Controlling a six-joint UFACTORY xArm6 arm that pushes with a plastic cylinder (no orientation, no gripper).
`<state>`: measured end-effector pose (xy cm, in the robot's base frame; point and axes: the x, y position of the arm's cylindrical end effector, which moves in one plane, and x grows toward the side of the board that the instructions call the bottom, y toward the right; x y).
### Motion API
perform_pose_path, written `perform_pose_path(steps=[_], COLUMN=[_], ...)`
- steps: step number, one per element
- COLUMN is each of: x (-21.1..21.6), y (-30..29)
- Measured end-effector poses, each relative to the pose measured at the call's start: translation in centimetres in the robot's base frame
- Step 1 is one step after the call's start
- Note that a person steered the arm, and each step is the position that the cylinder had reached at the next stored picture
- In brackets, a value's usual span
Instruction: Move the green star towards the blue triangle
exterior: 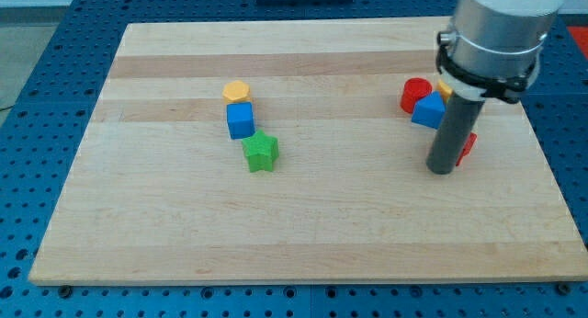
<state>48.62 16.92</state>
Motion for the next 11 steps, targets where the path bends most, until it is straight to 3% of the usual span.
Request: perform_pose_path(steps=[3, 4, 5, 6, 7, 8, 9, 10, 11], x=[-0.9, 3.2, 5.1, 3.8, -0.2, -1.5, -1.6, -1.9, -1.8], y=[0.2, -5.6, -18.8, -29.1, -30.5, -24.2, -14.2, -11.3, -13.8])
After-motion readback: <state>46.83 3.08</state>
